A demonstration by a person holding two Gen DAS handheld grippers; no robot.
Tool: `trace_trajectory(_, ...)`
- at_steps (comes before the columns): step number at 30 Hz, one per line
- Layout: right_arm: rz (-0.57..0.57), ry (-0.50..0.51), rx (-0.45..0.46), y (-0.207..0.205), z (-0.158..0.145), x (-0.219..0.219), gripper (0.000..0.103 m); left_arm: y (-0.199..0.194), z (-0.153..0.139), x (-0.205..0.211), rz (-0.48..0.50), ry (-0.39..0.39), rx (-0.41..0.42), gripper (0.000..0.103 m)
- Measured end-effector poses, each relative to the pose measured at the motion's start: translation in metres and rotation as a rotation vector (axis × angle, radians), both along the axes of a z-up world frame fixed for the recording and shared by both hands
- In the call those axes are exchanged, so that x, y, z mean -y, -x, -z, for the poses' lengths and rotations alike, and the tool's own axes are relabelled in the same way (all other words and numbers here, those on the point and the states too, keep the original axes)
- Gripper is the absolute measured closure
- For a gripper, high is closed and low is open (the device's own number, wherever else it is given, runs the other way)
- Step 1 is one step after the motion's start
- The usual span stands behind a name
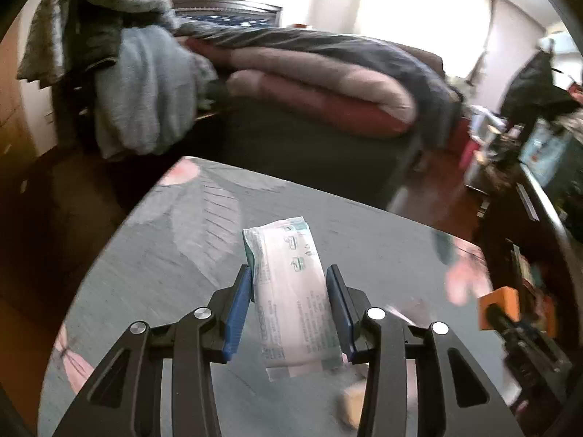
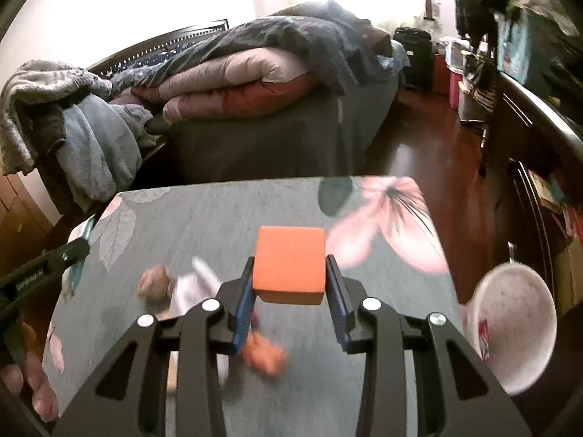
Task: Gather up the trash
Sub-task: 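Carry both items to the wastebasket and open both tools to drop them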
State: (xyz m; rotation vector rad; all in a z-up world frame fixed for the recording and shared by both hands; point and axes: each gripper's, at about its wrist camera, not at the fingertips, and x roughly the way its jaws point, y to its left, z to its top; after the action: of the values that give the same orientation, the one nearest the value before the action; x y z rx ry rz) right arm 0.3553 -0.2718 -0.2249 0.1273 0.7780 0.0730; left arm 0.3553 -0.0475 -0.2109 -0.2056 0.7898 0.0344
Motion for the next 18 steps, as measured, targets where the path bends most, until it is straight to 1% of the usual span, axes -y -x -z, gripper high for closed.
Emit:
trace_trajectory(4, 0.035, -0.011, 0.013, 0.043, -0.001, 0.019, 0.066, 0.022, -0.005, 0.025, 0.131, 0.071, 0.025, 0.06)
trace_trajectory(9, 0.111, -0.015, 0.036, 0.088, -0.003, 0.05, 0.066, 0.042, -0.01, 0.063, 0.267, 0.095, 0.056, 0.06)
trace_trajectory(14, 0.227, -0.027, 0.044, 0.124, 0.001, 0.097, 0.066, 0.05, -0.013, 0.12, 0.417, 0.096, 0.065, 0.06)
trace_trajectory(18, 0.315, -0.024, 0.038, 0.142, 0.006, 0.135, 0.066, 0.054, -0.012, 0.172, 0.533, 0.09, 0.063, 0.06)
